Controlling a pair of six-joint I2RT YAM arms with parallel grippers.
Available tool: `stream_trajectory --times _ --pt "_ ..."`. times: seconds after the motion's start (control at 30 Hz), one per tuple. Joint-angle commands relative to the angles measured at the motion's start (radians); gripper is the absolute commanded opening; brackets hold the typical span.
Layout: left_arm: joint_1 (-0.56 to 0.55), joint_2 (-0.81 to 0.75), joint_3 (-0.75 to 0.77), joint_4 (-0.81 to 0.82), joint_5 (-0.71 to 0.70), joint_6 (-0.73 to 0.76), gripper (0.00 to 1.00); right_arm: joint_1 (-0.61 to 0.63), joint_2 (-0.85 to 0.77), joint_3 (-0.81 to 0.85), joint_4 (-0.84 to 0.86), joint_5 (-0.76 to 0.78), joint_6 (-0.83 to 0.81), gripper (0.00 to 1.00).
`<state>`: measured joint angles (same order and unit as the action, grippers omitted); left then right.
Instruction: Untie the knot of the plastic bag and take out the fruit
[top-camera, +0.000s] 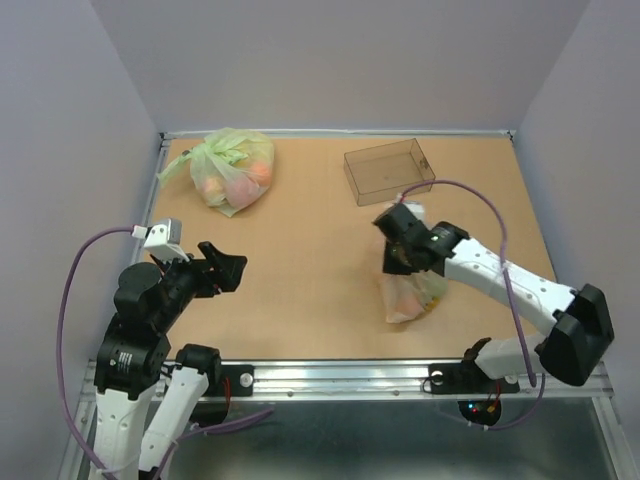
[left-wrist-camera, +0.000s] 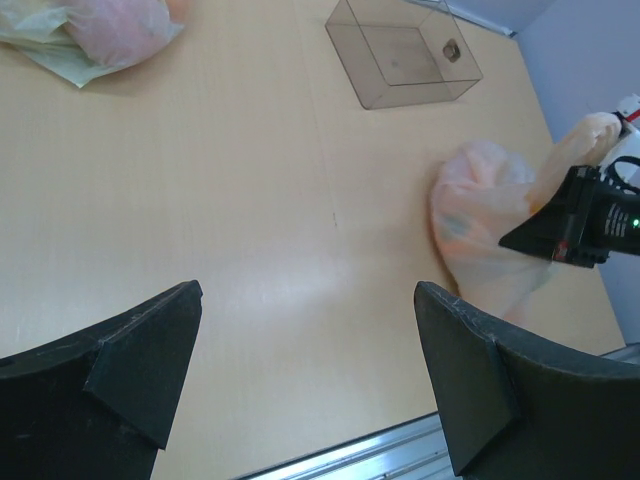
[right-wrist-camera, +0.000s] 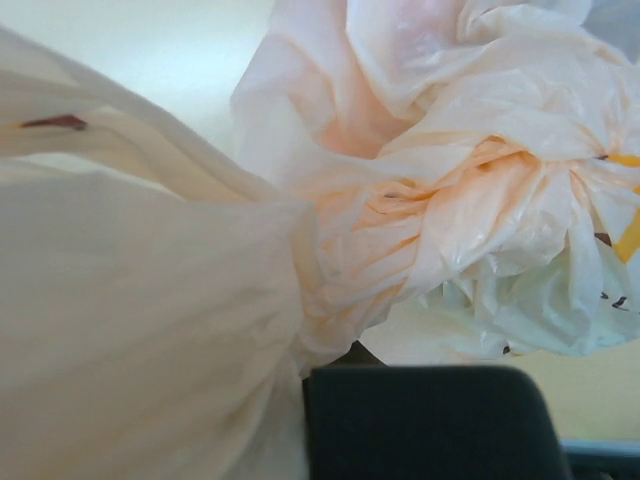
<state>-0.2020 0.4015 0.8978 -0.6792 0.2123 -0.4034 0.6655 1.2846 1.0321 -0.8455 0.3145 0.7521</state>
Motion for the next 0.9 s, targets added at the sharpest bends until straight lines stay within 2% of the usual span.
stream_trajectory --times 0.0,0.1,0.17,0.23,0.37,0.47,0.53,0.57,0.67,0.77,0.87 --pt "-0.005 0.014 -0.013 0.09 -0.024 -0.017 0.99 0.295 0.119 0.176 0.159 -0.107 -0.154 0.0" --pt "-0.005 0.031 -0.02 0.104 -0.025 -0.018 0.99 0.477 0.277 0.333 0.16 -0.092 -0.314 0.0" --pt "-0.005 0.042 -0.028 0.115 -0.018 -0.029 0.99 0.516 0.33 0.368 0.161 -0.085 -0.359 0.0" --pt "-0.005 0.048 -0.048 0.116 -0.007 -0.052 0.99 0.516 0.354 0.344 0.174 -0.049 -0.399 0.01" --pt "-0.005 0.05 -0.108 0.136 0.027 -0.087 0.99 0.514 0.305 0.209 0.224 0.163 -0.482 0.0" --pt "-0.005 0.043 -0.178 0.171 0.076 -0.138 0.98 0.494 0.236 0.137 0.311 0.207 -0.543 0.04" --pt "-0.005 0.042 -0.218 0.211 0.125 -0.19 0.95 0.493 0.199 0.082 0.361 0.187 -0.554 0.16" --pt "-0.005 0.042 -0.238 0.225 0.142 -0.21 0.94 0.491 0.191 0.076 0.376 0.169 -0.556 0.34" --pt "-0.005 0.04 -0.304 0.288 0.216 -0.276 0.92 0.493 0.164 0.095 0.381 0.077 -0.528 0.54" --pt "-0.01 0.037 -0.336 0.308 0.231 -0.293 0.91 0.493 0.086 0.111 0.381 0.02 -0.499 0.85" --pt "-0.033 0.043 -0.355 0.322 0.233 -0.299 0.89 0.493 -0.019 0.138 0.367 0.005 -0.494 0.91"
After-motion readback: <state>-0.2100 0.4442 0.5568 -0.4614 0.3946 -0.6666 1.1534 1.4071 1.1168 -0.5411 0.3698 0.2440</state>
